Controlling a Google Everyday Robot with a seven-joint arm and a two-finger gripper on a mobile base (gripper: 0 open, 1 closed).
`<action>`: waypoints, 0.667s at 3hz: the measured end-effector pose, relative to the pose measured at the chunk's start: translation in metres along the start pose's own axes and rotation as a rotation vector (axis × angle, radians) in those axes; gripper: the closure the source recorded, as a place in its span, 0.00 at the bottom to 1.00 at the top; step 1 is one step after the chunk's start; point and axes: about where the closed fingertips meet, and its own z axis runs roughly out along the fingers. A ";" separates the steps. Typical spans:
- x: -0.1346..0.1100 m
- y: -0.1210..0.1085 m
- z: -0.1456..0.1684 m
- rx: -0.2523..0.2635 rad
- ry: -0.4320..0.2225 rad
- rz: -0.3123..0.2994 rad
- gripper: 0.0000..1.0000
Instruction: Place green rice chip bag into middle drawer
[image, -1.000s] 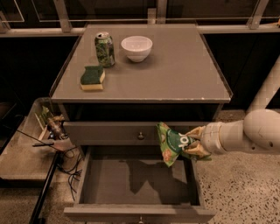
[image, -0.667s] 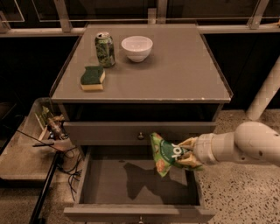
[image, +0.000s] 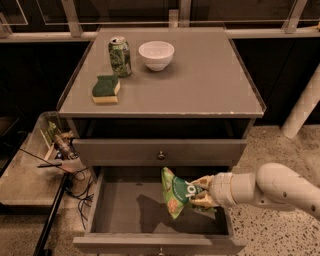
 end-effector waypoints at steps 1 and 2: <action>0.008 0.008 0.030 0.015 -0.065 0.003 1.00; 0.028 0.008 0.066 0.073 -0.071 0.015 1.00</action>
Offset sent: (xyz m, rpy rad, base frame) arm 0.0246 0.0409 -0.1037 0.0701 -0.0948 -0.0948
